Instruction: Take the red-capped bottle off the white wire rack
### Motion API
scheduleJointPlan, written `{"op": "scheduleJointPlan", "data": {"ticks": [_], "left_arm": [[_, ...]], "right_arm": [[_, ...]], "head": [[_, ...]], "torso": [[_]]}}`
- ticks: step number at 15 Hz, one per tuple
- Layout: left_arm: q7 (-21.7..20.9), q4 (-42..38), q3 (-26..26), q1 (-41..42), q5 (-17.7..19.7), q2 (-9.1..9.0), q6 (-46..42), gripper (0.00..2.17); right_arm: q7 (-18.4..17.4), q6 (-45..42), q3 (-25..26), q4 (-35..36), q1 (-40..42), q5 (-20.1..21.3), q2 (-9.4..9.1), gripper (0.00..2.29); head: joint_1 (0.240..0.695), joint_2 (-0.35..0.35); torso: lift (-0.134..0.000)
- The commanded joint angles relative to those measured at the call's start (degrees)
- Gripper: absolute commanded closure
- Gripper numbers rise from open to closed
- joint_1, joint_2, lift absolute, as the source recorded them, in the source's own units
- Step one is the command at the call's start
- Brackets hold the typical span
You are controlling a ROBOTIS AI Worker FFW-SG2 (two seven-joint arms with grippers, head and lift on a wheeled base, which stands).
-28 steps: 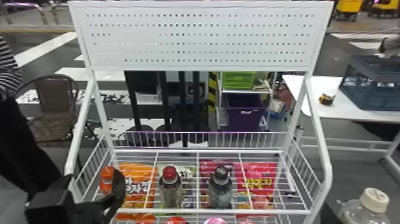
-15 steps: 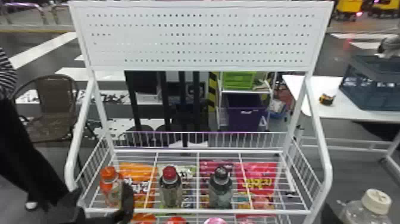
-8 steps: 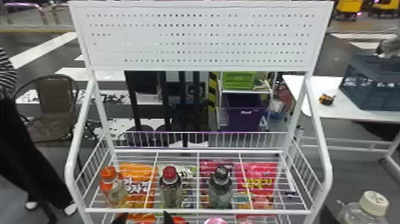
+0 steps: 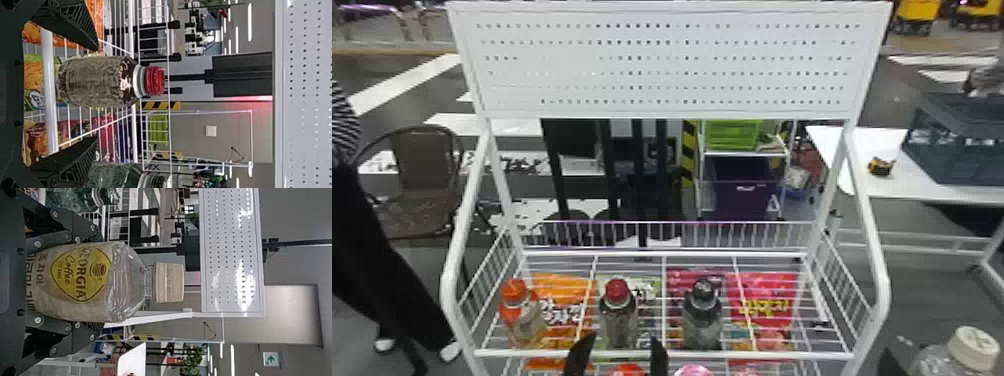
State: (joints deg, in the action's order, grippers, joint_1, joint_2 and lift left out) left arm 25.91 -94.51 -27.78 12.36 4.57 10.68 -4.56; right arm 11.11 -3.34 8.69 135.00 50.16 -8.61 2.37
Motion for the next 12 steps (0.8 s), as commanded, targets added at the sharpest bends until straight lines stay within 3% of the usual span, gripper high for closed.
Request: {"op": "scheduleJointPlan", "data": {"ticks": [1, 10, 11, 12], "left_arm": [[-0.07, 3.63, -0.08, -3.04, 0.26, -0.49, -0.05, 0.08], [-1.13, 13.39, 0.98, -11.39, 1.67, -1.81, -0.40, 0.09], [-1.92, 13.47, 0.98, -11.65, 2.37, -1.90, -0.40, 0.26], [-2.97, 13.04, 1.06, -11.65, 3.25, -1.81, -0.22, 0.91]], "right_arm": [[0.05, -0.57, 0.28, 0.09, 0.37, -0.09, 0.00, 1.43], [0.49, -3.38, 2.56, 0.09, 1.78, -1.93, -0.09, 1.43], [0.49, -3.73, 2.74, 0.09, 1.87, -2.29, 0.00, 1.43], [0.49, -3.73, 2.74, 0.00, 1.96, -2.29, -0.09, 1.43]], "head": [[0.499, 0.000], [0.499, 0.000], [0.499, 0.000], [0.499, 0.000]], "torso": [[0.000], [0.000], [0.000], [0.000]]}}
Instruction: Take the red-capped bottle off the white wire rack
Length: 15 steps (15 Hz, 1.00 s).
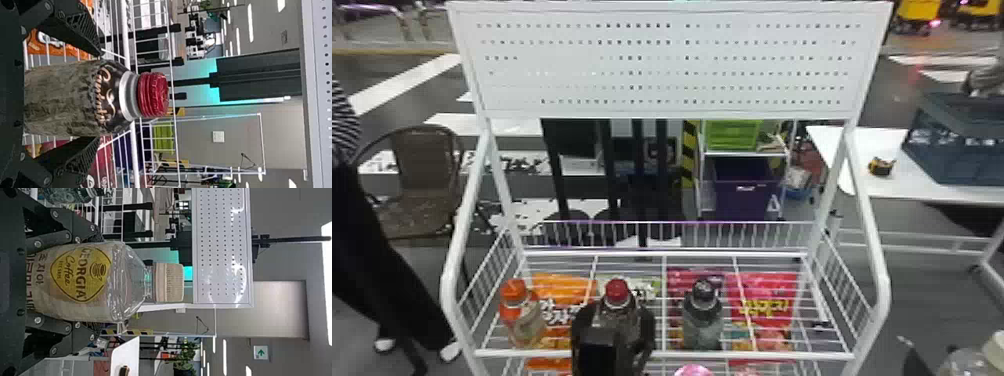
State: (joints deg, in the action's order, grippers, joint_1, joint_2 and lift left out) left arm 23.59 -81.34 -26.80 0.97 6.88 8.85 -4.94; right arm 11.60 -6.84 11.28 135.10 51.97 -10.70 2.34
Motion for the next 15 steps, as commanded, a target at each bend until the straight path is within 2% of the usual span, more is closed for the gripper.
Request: {"op": "scheduleJointPlan", "data": {"ticks": [1, 2, 5, 8, 10, 12, 15], "left_arm": [[0.05, -0.75, 0.08, -0.18, 1.47, -0.06, 0.16, 1.84], [0.05, -2.33, 0.08, 0.44, 1.91, 0.11, 0.86, 2.12], [0.32, -9.45, 0.34, 4.13, 2.00, 1.43, 1.57, 2.12], [0.58, -23.87, 1.92, 10.89, 1.03, 3.54, 7.89, 2.12], [1.37, -35.21, 3.68, 15.99, -0.38, 5.39, 15.28, 2.11], [1.28, -43.64, 7.02, 21.88, -1.61, 7.14, 17.03, 2.11], [-0.65, -50.23, 12.91, 29.35, -2.93, 7.58, 16.86, 2.08]], "right_arm": [[0.00, -0.40, 0.15, -0.10, 0.15, -0.20, -0.05, 1.43], [0.00, -0.40, 0.15, -0.10, 0.15, -0.20, -0.14, 1.43], [0.00, -0.58, -0.03, 0.08, 0.15, -0.20, -0.23, 1.43], [0.00, -0.58, -0.38, 0.43, 0.15, -0.11, -0.23, 1.43], [0.00, -0.58, -0.47, 0.43, 0.15, -0.11, -0.40, 1.43], [0.00, -0.58, -0.47, 0.60, 0.33, -0.03, -0.40, 1.43], [0.00, -0.40, -0.47, 0.96, 0.59, 0.06, -0.40, 1.43]], "head": [[0.499, 0.000], [0.499, 0.000], [0.499, 0.000], [0.499, 0.000], [0.499, 0.000], [0.499, 0.000], [0.499, 0.000]], "torso": [[0.000], [0.000], [0.000], [0.000], [0.000], [0.000], [0.000]]}}
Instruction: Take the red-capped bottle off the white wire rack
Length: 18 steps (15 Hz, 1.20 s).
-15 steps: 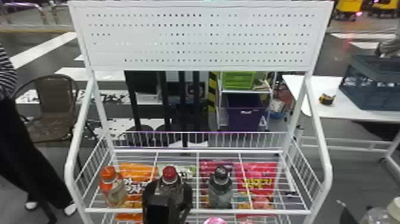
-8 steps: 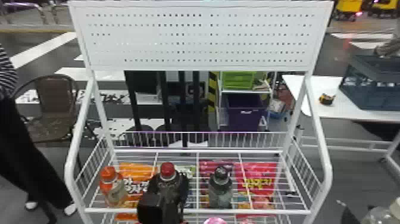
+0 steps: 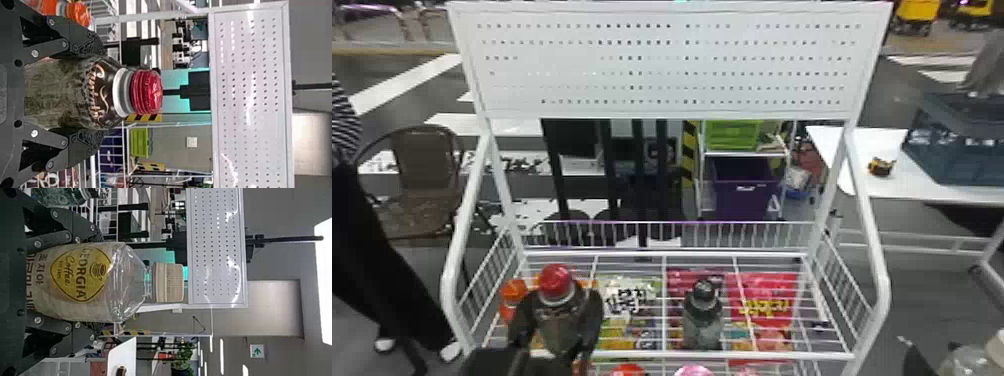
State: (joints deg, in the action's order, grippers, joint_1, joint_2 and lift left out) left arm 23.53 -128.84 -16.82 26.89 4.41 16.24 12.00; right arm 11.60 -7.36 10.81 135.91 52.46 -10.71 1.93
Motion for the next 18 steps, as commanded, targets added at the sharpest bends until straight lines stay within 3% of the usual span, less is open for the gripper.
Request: {"op": "scheduleJointPlan", "data": {"ticks": [1, 6, 18], "left_arm": [[-1.12, -3.61, 5.57, 5.28, -0.46, 0.20, -0.96, 2.08], [-2.44, -5.20, 15.24, 7.91, 3.32, -0.50, -2.72, 2.08], [-2.62, -7.57, 14.45, 8.97, 3.14, -0.68, -2.19, 2.08]], "right_arm": [[0.00, 0.12, 0.00, 0.23, 0.19, 0.08, 0.00, 1.43], [0.70, -0.06, 0.00, 0.32, 0.89, -0.10, 0.00, 1.43], [0.88, -0.93, -0.26, 0.23, 0.89, -0.10, 0.00, 1.43]], "head": [[0.499, 0.000], [0.499, 0.000], [0.499, 0.000]], "torso": [[0.000], [0.000], [0.000]]}}
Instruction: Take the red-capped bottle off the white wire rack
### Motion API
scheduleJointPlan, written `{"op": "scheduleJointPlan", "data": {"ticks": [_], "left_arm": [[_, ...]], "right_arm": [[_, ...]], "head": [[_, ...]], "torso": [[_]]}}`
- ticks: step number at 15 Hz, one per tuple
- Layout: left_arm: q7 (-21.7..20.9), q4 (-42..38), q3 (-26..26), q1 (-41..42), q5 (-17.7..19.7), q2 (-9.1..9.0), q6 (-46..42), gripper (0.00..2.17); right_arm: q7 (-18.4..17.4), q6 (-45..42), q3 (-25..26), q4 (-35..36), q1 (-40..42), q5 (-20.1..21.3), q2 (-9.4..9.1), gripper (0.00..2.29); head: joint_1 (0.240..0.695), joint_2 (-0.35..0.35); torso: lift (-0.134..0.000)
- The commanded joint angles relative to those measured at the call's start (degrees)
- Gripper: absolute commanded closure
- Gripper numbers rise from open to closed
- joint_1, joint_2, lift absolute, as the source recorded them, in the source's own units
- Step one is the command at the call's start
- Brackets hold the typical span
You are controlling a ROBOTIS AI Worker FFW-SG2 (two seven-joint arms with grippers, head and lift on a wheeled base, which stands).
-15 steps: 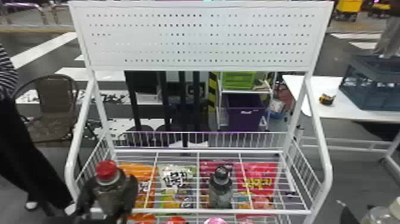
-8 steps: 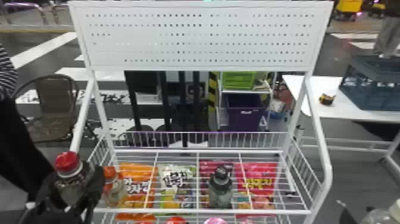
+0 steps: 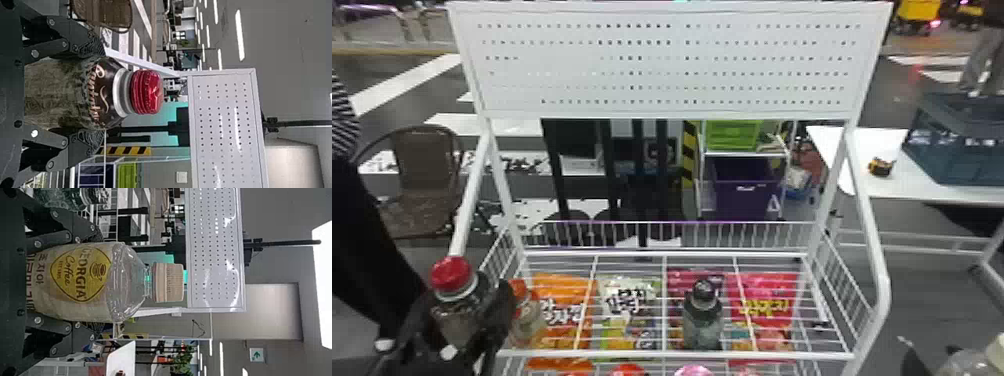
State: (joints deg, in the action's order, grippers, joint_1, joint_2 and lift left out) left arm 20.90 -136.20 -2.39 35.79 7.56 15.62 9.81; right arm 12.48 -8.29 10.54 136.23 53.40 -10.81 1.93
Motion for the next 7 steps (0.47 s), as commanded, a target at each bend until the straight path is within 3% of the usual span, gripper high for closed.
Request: {"op": "scheduleJointPlan", "data": {"ticks": [1, 7], "left_arm": [[0.02, -0.21, 0.01, 0.07, -0.08, -0.07, 0.00, 2.08], [0.02, -0.38, 0.01, -0.02, -0.08, -0.07, 0.18, 2.08]], "right_arm": [[0.00, -0.01, -0.09, -0.08, -0.14, 0.00, 0.00, 1.43], [0.00, 0.16, 0.00, 0.00, -0.14, 0.00, 0.00, 1.43]], "head": [[0.499, 0.000], [0.499, 0.000]], "torso": [[0.000], [0.000]]}}
